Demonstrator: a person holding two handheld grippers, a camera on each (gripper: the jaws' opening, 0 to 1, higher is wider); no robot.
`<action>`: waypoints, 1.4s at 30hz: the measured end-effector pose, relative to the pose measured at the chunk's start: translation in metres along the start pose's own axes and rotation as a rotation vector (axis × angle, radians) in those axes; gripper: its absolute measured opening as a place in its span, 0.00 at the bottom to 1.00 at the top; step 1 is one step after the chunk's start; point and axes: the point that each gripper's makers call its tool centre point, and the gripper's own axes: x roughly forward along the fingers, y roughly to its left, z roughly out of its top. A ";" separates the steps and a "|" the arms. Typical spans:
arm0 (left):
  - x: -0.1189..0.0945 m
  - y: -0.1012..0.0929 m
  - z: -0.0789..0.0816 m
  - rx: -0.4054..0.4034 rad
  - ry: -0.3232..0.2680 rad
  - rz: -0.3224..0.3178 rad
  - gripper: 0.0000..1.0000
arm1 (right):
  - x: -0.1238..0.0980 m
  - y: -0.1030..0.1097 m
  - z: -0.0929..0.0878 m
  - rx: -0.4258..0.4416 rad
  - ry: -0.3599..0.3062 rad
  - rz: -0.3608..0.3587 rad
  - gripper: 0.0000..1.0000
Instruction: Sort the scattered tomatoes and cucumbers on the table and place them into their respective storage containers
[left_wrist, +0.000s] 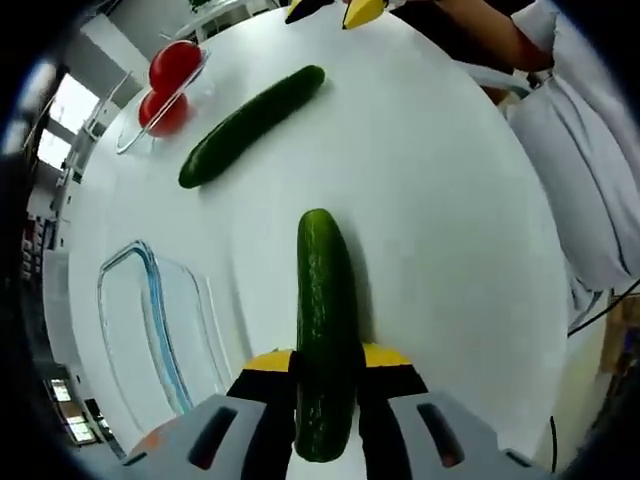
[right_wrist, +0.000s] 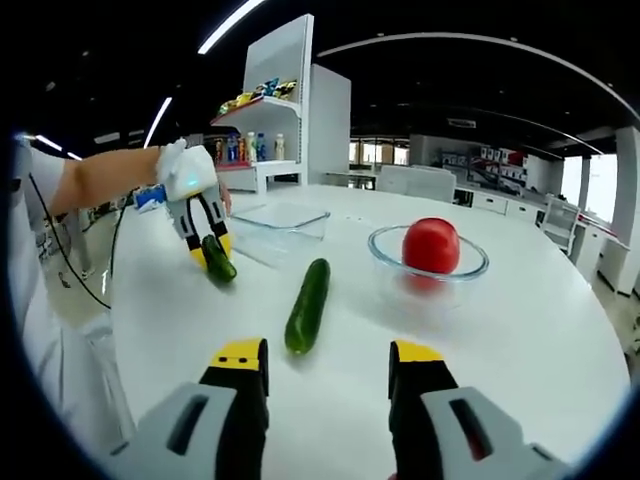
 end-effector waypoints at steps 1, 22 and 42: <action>0.000 -0.001 0.001 0.010 0.006 0.018 0.22 | 0.000 0.001 0.000 -0.002 0.001 0.002 0.46; -0.021 0.008 0.012 0.066 -0.067 0.175 0.22 | -0.001 0.008 0.004 -0.013 -0.010 0.013 0.46; -0.056 0.036 0.008 0.028 -0.122 0.282 0.22 | -0.001 0.013 0.000 -0.015 -0.007 0.016 0.46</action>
